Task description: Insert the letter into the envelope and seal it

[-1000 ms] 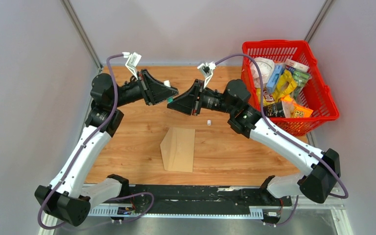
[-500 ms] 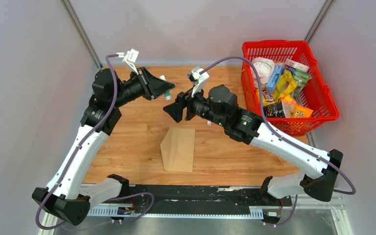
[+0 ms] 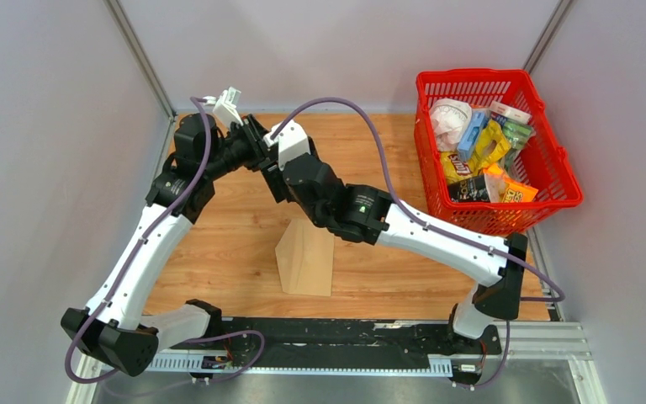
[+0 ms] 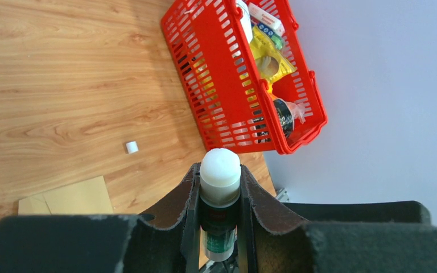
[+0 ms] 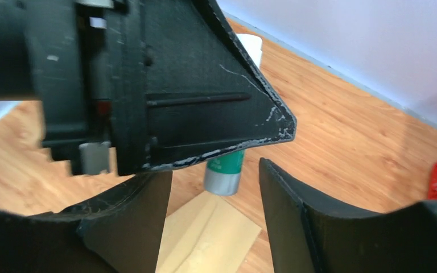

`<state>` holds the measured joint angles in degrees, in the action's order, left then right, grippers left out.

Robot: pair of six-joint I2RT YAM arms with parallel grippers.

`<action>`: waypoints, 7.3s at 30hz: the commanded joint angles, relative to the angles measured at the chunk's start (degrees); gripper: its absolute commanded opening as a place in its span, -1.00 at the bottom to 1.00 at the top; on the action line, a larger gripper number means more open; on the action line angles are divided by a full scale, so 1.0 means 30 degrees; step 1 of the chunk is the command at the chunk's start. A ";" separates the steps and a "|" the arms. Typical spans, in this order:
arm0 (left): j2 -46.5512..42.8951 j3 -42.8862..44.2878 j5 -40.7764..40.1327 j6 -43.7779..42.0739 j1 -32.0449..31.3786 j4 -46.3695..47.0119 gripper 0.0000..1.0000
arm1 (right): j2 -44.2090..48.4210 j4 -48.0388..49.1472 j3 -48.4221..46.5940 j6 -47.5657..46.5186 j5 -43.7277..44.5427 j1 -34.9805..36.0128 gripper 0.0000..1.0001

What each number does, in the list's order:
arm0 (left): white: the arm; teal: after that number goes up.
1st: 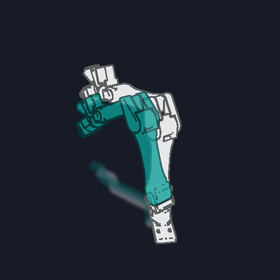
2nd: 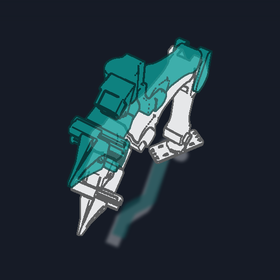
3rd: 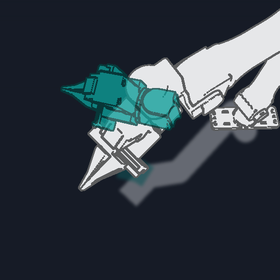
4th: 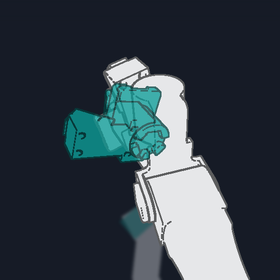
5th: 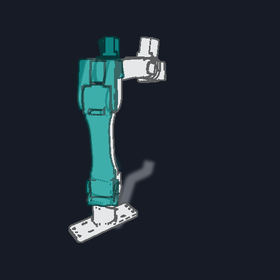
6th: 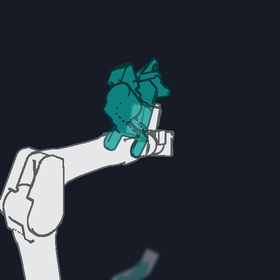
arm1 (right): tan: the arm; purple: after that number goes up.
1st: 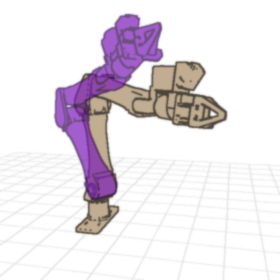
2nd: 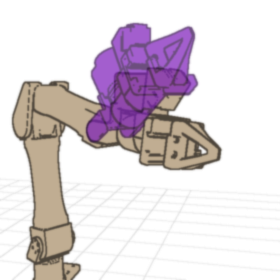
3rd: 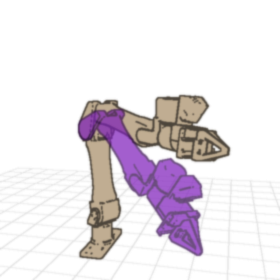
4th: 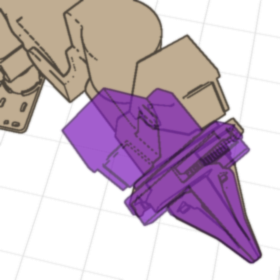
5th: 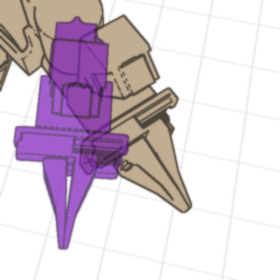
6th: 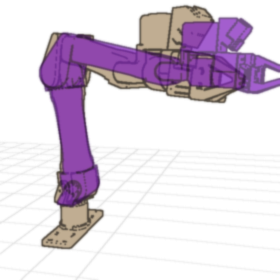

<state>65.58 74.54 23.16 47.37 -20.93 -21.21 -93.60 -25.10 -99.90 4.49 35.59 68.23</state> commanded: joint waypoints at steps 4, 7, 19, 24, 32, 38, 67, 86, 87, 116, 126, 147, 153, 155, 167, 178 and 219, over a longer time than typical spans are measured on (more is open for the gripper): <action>-0.0152 0.0817 -0.0044 0.0029 -0.0114 -0.0019 -1.00 | 0.0058 -0.0656 -0.1184 -0.0823 0.1965 0.0022 -0.19; -0.0297 0.0670 0.0103 -0.0175 -0.0085 -0.0048 -1.00 | 0.0437 -0.0685 -0.0892 -0.0328 0.0885 -0.0299 -0.49; -0.1879 -0.1818 0.3178 -0.0440 -0.0114 0.3260 -1.00 | 0.5624 0.8764 0.8331 1.0065 -2.1258 -0.9056 -0.81; -0.1997 -0.1938 0.3297 -0.0352 -0.0114 0.3526 -1.00 | 0.5683 1.0038 0.9012 1.1159 -2.2675 -0.9500 -0.59; -0.2027 -0.1734 0.1219 0.0116 -0.0114 0.2181 -1.00 | 0.6853 0.8456 0.9274 0.9843 -1.8553 -0.9179 0.25; -0.1618 -0.1528 0.0075 0.1781 -0.0114 0.1009 -1.00 | 0.7996 0.9859 1.0884 0.8878 -1.6353 -0.8361 0.28; -0.2817 -0.4486 -0.0074 1.3210 -0.0114 0.4343 -1.00 | 0.6856 1.3757 1.1444 0.1550 -0.6387 -0.2264 0.22; -0.2495 -0.4721 0.0630 1.4032 -0.0114 0.5196 -1.00 | 0.6445 1.4665 1.0945 0.0700 -0.5274 -0.1678 0.06; -0.2553 -0.4808 0.0630 1.4033 -0.0114 0.5254 -1.00 | 0.6532 1.4840 1.1033 0.0729 -0.5041 -0.1620 0.04; -0.2407 -0.5276 0.1510 1.4882 -0.0114 0.6777 -1.00 | 0.4863 1.4491 0.9569 0.1256 -0.4482 -0.1590 -0.60; -0.2378 -0.5541 0.1334 1.4766 -0.0085 0.6954 -1.00 | 0.5272 1.3877 0.9656 0.1344 -0.3604 -0.1414 -1.00; -0.1791 -0.4781 0.1773 0.9622 -0.0085 0.6582 0.18 | 0.7498 0.3807 0.8077 0.2895 0.0646 -0.2495 -1.00; -0.1354 -0.1971 0.1402 -0.2809 -0.1132 0.1693 0.15 | 0.7384 -0.4890 0.4653 0.5618 -0.4147 -0.5774 -1.00; -0.1352 -0.1615 -0.1082 -0.7472 -0.2652 0.0538 0.15 | 0.6916 -0.7324 0.3277 0.5943 -0.5735 -0.6363 -1.00; -0.2986 -0.9247 -0.3215 -2.1414 -0.8493 0.9521 0.15 | 0.6093 -1.5156 0.1803 0.7057 -0.9899 -0.7683 -1.00; -0.2995 -1.1078 -0.3180 -2.4522 -1.1011 1.2198 0.17 | 0.5187 -1.4162 0.2802 0.7233 -1.3095 -0.7830 -1.00; -0.0796 -1.1606 -0.3911 -2.3264 -1.1657 1.2725 -0.07 | 0.3281 -1.3664 0.1101 0.7849 -1.5321 -0.7859 -1.00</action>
<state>63.11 40.01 11.14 -24.56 -55.75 13.76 -84.25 -68.05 -95.09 27.49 -8.93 44.82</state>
